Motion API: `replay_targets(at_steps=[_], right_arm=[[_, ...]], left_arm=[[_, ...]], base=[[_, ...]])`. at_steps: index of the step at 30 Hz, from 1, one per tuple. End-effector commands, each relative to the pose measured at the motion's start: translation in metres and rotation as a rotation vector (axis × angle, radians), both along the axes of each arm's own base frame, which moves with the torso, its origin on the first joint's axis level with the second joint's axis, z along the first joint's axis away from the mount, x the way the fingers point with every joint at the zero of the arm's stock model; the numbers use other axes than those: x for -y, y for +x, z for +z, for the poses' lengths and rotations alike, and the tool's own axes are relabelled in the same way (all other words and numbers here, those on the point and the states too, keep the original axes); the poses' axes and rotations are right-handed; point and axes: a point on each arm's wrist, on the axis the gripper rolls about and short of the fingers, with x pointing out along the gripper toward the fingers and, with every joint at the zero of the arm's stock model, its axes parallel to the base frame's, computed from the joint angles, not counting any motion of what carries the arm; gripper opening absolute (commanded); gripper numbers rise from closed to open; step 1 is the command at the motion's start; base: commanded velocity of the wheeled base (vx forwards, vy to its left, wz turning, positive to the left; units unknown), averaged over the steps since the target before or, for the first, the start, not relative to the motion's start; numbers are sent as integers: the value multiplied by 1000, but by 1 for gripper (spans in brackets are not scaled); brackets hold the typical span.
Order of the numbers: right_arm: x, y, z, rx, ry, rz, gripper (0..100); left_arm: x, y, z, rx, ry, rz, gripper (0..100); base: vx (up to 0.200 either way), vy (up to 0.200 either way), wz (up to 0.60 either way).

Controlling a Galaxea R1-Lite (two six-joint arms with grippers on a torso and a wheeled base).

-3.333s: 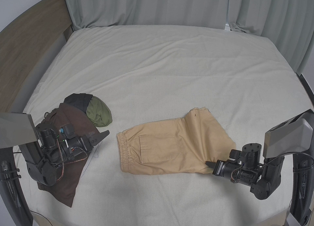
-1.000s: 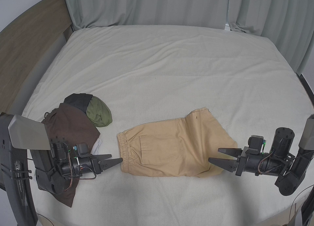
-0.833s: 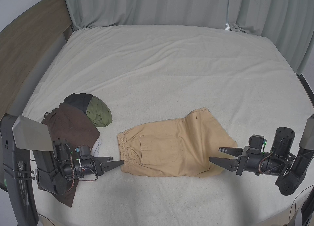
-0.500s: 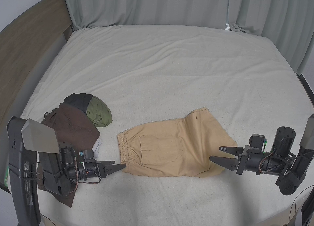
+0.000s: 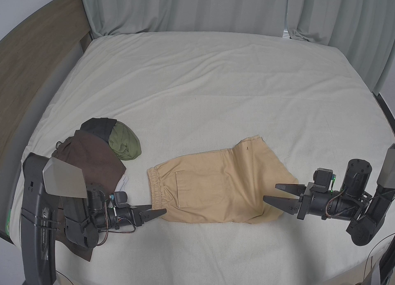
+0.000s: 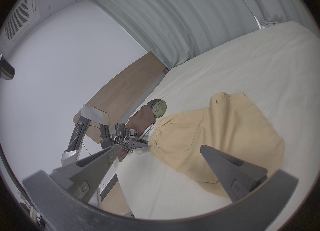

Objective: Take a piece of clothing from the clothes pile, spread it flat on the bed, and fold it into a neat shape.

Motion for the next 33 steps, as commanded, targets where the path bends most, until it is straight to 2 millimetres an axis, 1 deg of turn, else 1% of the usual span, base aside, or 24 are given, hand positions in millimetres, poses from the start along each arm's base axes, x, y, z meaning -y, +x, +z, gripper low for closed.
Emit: replay_targets(at_steps=[1, 7, 10, 14, 15, 17, 20, 22, 28, 29, 33], right_arm=[[0, 2, 2, 13, 5, -2, 100], [-1, 2, 2, 10, 4, 3, 100], [-1, 2, 2, 10, 4, 3, 100], [-2, 1, 1, 6, 4, 4, 100], [-2, 1, 1, 6, 4, 4, 100], [-2, 1, 1, 2, 5, 5, 100], [-2, 0, 1, -1, 6, 5, 100], [-3, 0, 1, -2, 5, 5, 100], [-3, 0, 0, -6, 3, 5, 100], [-3, 0, 0, -6, 3, 5, 100], [-3, 0, 0, -6, 3, 7, 100]], left_arm=[[7, 3, -3, -36, -25, 2, 100], [15, 14, 6, -81, -101, 34, 100], [18, 15, 8, -94, -118, 34, 100], [30, 17, 11, -108, -140, 26, 100], [30, 17, 11, -108, -140, 26, 100], [40, 19, 13, -108, -145, 49, 100], [47, 22, 13, -93, -138, 96, 100], [48, 25, 12, -85, -135, 115, 100], [46, 22, 11, -94, -128, 124, 100], [46, 22, 11, -93, -127, 130, 0], [45, 21, 8, -101, -121, 136, 0]], base=[[0, 0, 0], [0, 0, 0], [0, 0, 0], [0, 0, 0], [0, 0, 0], [0, 0, 0], [0, 0, 0], [0, 0, 0], [0, 0, 0], [0, 0, 0], [0, 0, 0]])
